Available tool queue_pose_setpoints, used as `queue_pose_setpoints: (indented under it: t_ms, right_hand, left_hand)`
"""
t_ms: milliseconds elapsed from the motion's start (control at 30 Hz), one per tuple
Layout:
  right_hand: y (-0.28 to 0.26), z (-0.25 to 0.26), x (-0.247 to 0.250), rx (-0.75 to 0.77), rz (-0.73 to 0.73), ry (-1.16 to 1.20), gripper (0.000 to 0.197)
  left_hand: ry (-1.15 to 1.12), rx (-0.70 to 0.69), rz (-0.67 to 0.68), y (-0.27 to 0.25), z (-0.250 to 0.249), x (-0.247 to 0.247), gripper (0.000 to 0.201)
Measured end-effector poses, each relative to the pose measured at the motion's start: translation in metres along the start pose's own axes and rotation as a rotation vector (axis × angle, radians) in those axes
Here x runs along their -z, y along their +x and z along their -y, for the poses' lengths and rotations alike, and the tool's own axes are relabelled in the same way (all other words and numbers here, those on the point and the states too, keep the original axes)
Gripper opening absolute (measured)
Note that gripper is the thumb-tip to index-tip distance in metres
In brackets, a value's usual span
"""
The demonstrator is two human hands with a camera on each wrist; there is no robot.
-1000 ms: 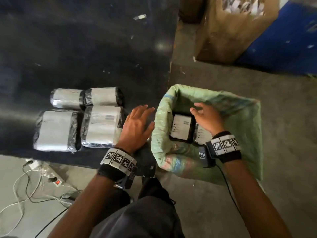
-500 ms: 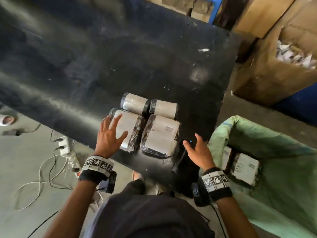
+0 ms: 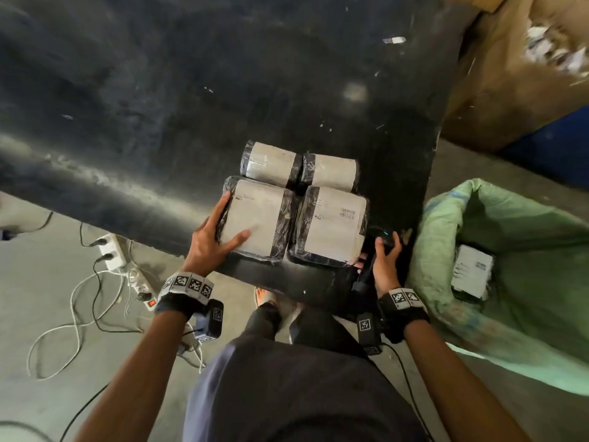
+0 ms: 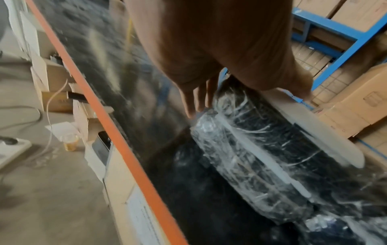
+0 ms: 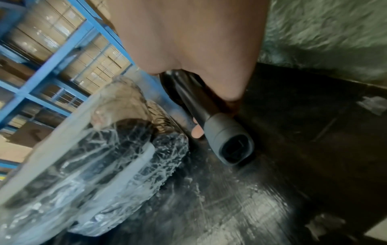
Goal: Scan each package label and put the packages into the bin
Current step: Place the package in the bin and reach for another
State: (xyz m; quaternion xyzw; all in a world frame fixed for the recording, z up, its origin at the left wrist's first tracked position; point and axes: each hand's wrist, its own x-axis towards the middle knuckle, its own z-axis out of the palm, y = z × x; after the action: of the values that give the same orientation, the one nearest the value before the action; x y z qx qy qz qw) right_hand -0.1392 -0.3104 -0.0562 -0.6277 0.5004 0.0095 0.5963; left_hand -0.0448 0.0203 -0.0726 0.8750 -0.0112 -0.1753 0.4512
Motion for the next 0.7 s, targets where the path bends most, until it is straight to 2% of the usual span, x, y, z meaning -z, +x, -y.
queue_pose_setpoints:
  t_ms: [167,300,500,700]
  right_hand:
    - [-0.005,0.005,-0.004,-0.002,-0.008,0.002,0.054]
    - [0.005,-0.005,-0.004,-0.010,0.010,-0.023,0.054]
    - [0.019,-0.003,0.003,-0.061,0.065,-0.044,0.055]
    - [0.029,0.003,0.019,0.009,0.094,-0.100,0.046]
  left_hand:
    - [-0.091,0.002,-0.027,0.002,-0.006,-0.007,0.095]
    - [-0.049,0.005,-0.027,0.001,-0.010,-0.008,0.091]
    - [0.042,-0.140,-0.181,-0.007,-0.022,-0.017,0.083]
    - [0.179,-0.197,-0.293,-0.014,-0.056,-0.024,0.078]
